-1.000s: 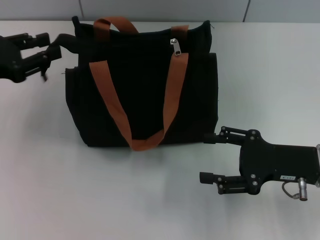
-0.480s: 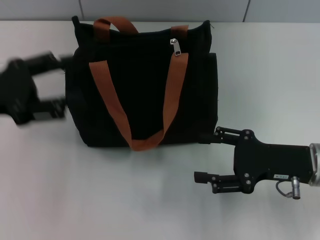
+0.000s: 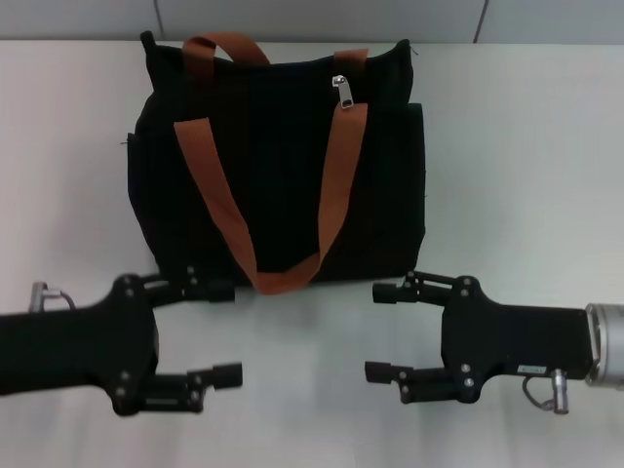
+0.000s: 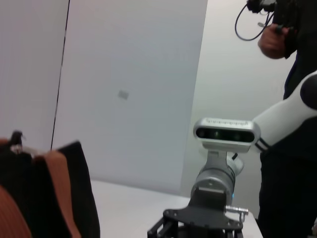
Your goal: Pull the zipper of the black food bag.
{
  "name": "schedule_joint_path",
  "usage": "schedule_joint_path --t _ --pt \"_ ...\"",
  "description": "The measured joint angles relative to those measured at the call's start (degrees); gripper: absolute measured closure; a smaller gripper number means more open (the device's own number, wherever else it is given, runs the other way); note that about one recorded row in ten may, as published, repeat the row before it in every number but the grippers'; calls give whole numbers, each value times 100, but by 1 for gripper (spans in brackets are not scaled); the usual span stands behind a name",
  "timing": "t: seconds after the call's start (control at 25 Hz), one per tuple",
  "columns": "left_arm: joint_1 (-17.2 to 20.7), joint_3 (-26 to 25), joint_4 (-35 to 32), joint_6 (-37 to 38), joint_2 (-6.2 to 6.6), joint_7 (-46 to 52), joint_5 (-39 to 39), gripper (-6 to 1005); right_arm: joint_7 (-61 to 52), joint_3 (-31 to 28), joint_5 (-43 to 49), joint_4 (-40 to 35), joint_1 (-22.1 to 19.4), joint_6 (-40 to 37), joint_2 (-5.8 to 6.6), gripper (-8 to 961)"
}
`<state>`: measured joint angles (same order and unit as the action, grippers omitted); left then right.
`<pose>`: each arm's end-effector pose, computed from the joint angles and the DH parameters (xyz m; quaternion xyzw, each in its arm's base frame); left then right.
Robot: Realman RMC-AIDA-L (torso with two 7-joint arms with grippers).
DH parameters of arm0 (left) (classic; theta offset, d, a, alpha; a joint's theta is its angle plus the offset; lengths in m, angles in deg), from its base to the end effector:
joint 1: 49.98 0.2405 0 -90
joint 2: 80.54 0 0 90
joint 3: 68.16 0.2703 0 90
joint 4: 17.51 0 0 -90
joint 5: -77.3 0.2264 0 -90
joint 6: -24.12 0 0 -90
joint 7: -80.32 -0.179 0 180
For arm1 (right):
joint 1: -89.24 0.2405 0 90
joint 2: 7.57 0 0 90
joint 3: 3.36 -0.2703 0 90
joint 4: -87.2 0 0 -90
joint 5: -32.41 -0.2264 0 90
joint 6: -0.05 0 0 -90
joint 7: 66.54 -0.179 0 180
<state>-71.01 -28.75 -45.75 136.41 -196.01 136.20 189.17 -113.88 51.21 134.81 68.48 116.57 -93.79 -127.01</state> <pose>-0.2900 0.2528 -0.0220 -0.9322 -0.0934 -0.3475 0.0380 0.2633 0.2797 -0.1056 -0.9485 0.0644 0.3064 0.0493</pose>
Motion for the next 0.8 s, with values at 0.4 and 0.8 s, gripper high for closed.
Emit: schedule_joint_path --t 0.4,0.8 --pt "-13 29 217 -504 -35 -351 491 186 517 0 0 476 123 8 -9 138" --pt "-19 16 222 -507 -35 -345 566 186 532 0 0 510 141 -20 -9 138"
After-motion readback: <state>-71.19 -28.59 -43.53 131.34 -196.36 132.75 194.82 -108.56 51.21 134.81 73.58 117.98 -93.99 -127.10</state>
